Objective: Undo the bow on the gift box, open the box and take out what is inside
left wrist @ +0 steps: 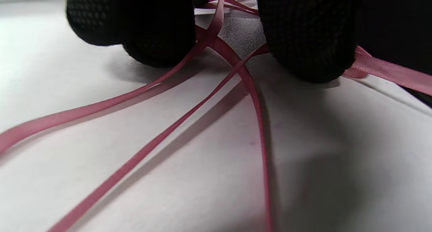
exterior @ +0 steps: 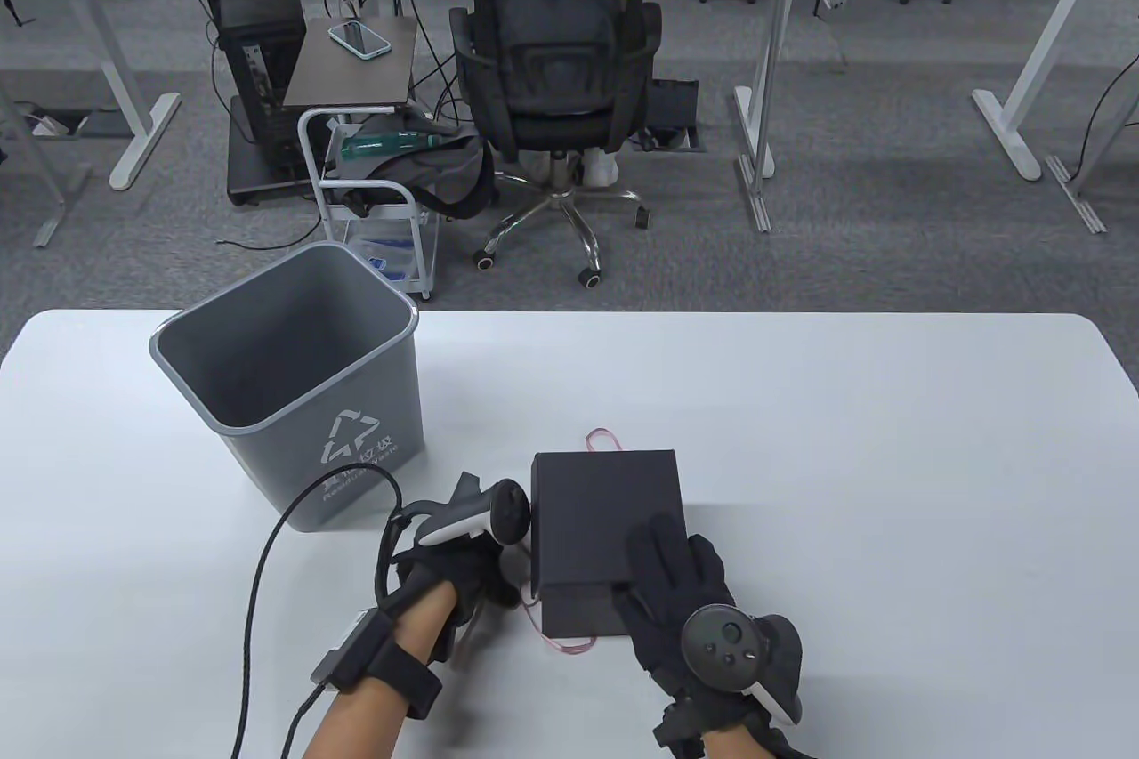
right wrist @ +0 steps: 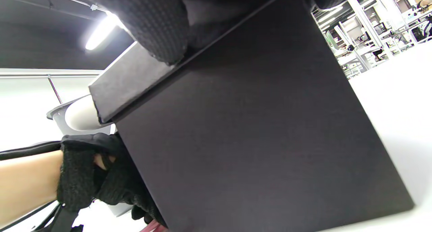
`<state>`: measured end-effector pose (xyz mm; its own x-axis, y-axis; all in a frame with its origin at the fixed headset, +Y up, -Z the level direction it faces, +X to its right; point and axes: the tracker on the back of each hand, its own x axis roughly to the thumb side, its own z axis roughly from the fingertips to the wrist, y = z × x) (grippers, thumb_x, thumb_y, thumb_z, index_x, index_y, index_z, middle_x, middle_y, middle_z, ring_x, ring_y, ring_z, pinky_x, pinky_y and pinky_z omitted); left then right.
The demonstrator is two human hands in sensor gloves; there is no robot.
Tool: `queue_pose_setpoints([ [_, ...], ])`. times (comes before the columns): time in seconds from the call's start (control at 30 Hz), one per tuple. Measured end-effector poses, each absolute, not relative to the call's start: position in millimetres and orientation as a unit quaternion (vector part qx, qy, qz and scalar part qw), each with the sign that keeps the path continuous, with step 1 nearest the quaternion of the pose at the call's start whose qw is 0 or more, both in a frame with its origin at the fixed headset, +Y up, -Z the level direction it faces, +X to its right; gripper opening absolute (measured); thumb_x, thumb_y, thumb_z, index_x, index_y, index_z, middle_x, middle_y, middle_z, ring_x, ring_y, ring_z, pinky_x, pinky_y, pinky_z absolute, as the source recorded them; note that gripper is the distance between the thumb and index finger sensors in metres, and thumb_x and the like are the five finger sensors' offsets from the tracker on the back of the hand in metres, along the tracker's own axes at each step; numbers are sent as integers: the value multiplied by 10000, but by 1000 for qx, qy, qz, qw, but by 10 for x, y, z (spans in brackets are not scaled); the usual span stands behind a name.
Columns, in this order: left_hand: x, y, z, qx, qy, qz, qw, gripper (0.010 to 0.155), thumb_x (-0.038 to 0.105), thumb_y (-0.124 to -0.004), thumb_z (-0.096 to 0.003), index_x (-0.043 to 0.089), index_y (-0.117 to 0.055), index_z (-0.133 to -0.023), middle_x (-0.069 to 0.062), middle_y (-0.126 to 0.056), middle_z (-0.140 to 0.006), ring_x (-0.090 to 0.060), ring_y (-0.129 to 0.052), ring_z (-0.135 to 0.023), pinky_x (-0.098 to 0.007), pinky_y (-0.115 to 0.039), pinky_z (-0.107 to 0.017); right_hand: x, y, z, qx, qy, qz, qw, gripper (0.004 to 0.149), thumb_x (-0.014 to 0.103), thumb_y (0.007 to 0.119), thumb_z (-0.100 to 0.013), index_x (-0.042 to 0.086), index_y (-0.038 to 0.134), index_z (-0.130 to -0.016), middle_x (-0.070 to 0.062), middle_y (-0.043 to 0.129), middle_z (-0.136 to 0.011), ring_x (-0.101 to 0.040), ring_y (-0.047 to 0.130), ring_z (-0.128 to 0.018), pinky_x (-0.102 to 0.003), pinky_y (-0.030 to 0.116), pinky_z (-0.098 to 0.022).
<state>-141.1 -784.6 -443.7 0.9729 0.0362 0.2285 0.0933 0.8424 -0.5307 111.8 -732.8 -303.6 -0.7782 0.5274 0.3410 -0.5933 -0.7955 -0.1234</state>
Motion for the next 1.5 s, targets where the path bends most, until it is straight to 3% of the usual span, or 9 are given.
queue_pose_setpoints([
  [0.1, -1413, -7884, -4504, -282, -103, 7, 954, 1030, 542, -859, -433, 269, -163, -1141, -82, -530, -1124, -222, -928, -555, -337, -860, -409, 1118, -7327, -3034, 146, -112, 936, 299, 694, 417, 782, -602, 195, 480, -1186, -99, 347, -1228, -607, 470, -950, -611, 521, -717],
  [0.2, -1408, -7879, -4484, -228, -105, 16, 968, 848, 516, -835, -448, 285, -421, -1151, -76, -628, -1060, -186, -960, -485, -307, -880, -353, 1120, -7330, -3031, 146, -113, 936, 298, 693, 416, 781, -602, 196, 481, -1186, -94, 347, -1229, -605, 469, -952, -610, 522, -717],
  [0.33, -1380, -7890, -4367, -155, -112, 31, 981, 517, 405, -806, -529, 302, -666, -1016, -55, -800, -925, -141, -998, -392, -275, -908, -280, 1119, -7331, -3035, 147, -113, 937, 297, 692, 416, 781, -602, 195, 481, -1186, -97, 346, -1229, -606, 470, -950, -610, 522, -717],
  [0.43, -1362, -7889, -4311, -118, -118, 19, 986, 390, 363, -800, -548, 278, -782, -928, -50, -876, -803, -123, -1009, -349, -268, -917, -250, 1120, -7333, -3028, 147, -115, 937, 297, 691, 417, 780, -602, 196, 481, -1185, -96, 346, -1228, -605, 471, -950, -610, 523, -717],
  [0.63, -1394, -7896, -4222, -114, -108, 22, 987, 365, 358, -799, -554, 153, -846, -853, -104, -915, -630, -95, -1018, -281, -255, -925, -197, 1115, -7365, -3018, 144, -124, 938, 290, 695, 417, 777, -599, 202, 473, -1186, -90, 339, -1229, -598, 472, -953, -604, 523, -719],
  [0.9, -1734, -7845, -3940, -136, -92, -3, 986, 380, 353, -810, -550, 129, -834, -857, -119, -916, -636, -102, -1059, -262, -251, -948, -184, 1121, -7370, -3019, 145, -123, 937, 292, 694, 418, 775, -601, 202, 470, -1186, -90, 335, -1228, -596, 468, -953, -603, 520, -720],
  [1.07, -1897, -7837, -3855, -150, -86, 36, 984, 394, 361, -828, -547, 124, -829, -861, -118, -921, -628, -120, -1066, -264, -269, -950, -189, 1121, -7365, -3024, 144, -122, 936, 296, 694, 416, 777, -600, 202, 471, -1185, -89, 333, -1228, -597, 467, -953, -604, 518, -721],
  [1.17, -1934, -7815, -3826, -151, -80, -8, 985, 390, 364, -827, -544, 133, -833, -859, -111, -938, -624, -109, -1078, -261, -255, -959, -186, 1122, -7367, -3020, 144, -123, 937, 295, 694, 417, 776, -600, 204, 470, -1185, -89, 336, -1228, -595, 467, -955, -603, 520, -721],
  [1.5, -2571, -7800, -3686, -160, -3, -13, 987, 390, 354, -838, -538, 122, -842, -851, -118, -965, -607, -102, -1110, -258, -229, -987, -173, 1122, -7366, -3023, 144, -123, 936, 296, 696, 418, 774, -600, 204, 466, -1186, -88, 332, -1228, -595, 464, -955, -603, 517, -722],
])
